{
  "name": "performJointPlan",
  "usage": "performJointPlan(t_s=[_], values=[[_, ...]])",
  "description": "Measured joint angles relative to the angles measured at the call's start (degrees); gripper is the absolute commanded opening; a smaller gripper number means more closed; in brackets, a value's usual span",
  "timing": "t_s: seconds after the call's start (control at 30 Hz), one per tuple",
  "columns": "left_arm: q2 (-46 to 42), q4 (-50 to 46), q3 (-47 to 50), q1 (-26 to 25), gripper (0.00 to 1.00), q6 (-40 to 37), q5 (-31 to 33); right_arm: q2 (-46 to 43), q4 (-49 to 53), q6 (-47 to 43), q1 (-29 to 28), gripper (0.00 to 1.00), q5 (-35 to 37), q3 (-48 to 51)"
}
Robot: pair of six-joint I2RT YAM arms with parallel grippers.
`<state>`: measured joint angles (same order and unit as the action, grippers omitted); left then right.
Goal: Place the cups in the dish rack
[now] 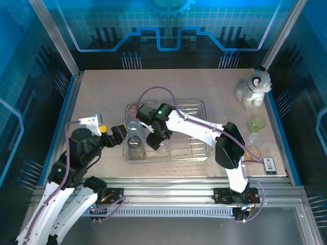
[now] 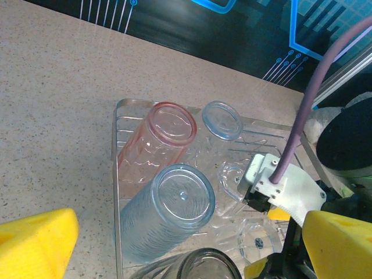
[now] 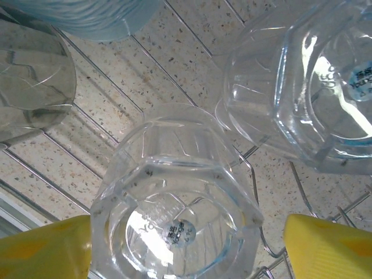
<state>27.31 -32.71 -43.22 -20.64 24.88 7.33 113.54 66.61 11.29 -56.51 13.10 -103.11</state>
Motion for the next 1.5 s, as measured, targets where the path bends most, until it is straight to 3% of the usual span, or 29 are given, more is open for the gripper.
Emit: performJointPlan(t_s=[0.3, 0.57, 0.77, 0.97, 1.07, 1.3, 1.5], values=[[0.0, 0.0, 0.0, 0.0, 1.0, 0.0, -0.02, -2.43, -0.22, 0.02, 0.02, 0.85, -0.63, 0.0], [0.0, 0.02, 0.0, 0.0, 0.99, 0.0, -0.02, -7.78, -2.89, 1.01, 1.25, 0.84, -5.64, 3.3], [0.61, 0.04, 0.0, 0.0, 0.99, 0.0, -0.02, -14.29, -7.15, 2.89, 4.24, 0.81, -9.07, 7.69], [0.74, -0.07, 0.0, 0.0, 0.99, 0.24, -0.04, -26.73, -12.0, 5.79, 9.97, 0.81, -9.03, 18.18], [0.74, -0.02, 0.04, 0.0, 0.99, 0.61, -0.11, -35.98, -14.82, 8.15, 16.02, 0.8, -9.18, 26.69], [1.03, 1.38, 2.23, 0.0, 0.99, 1.16, -0.98, -57.7, -18.88, 13.51, 44.92, 0.77, -14.6, 44.57], [3.37, 3.19, 2.29, 0.0, 0.99, 1.95, -2.43, -59.63, -19.15, 13.09, 61.2, 0.77, -22.14, 46.93]])
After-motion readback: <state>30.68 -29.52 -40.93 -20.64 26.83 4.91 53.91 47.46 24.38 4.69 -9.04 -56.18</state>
